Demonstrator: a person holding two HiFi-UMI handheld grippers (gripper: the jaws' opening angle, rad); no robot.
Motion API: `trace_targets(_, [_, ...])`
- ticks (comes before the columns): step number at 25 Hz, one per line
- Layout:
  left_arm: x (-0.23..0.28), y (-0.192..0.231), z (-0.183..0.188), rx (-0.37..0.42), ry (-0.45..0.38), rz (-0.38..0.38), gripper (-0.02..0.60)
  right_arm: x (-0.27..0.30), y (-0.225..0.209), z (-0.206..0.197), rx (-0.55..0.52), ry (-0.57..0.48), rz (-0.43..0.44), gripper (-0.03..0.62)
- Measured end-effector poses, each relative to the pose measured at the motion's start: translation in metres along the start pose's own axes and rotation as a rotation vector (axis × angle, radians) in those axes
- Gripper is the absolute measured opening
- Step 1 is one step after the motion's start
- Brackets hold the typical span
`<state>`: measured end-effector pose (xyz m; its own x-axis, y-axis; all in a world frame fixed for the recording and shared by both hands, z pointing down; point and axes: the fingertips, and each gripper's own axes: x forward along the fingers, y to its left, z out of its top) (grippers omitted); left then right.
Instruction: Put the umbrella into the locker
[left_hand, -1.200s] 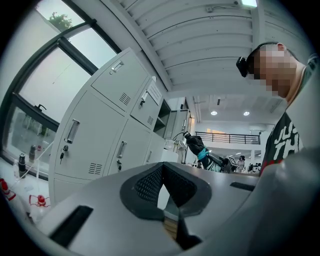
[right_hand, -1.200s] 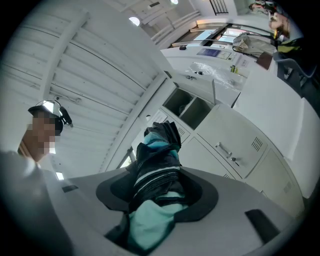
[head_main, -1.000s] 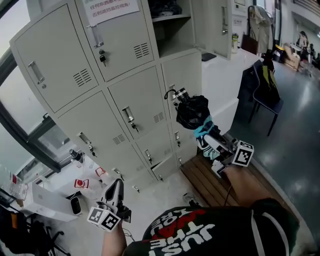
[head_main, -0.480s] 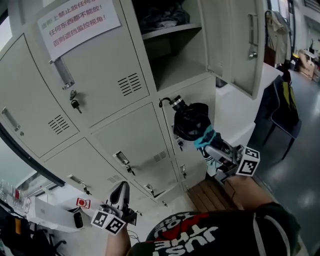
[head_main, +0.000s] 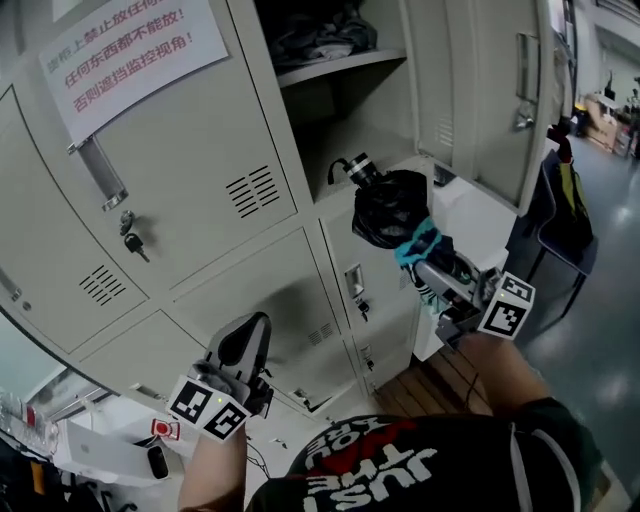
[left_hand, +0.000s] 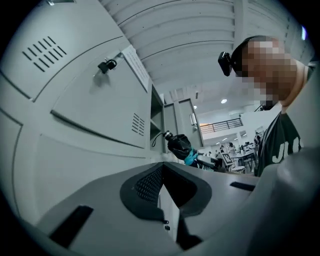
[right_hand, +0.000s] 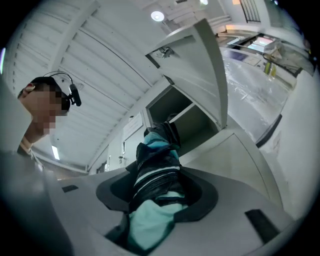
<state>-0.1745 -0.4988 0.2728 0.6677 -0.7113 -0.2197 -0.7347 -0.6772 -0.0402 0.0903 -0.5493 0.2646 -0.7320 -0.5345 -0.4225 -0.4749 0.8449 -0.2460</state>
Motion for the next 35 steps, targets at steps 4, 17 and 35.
trace_targets(4, [0.025, 0.001, 0.04, 0.039, -0.038, -0.107, 0.008, 0.017, 0.02, 0.023, -0.107, -0.007, -0.081, 0.224])
trace_targets(17, [0.078, -0.014, 0.115, 0.089, -0.038, -0.258, 0.009, 0.071, 0.044, 0.086, -0.386, 0.082, -0.344, 0.224])
trace_targets(35, [0.153, -0.025, 0.134, 0.06, 0.1, -0.223, 0.009, 0.157, -0.055, 0.098, -0.466, 0.433, -0.535, 0.223])
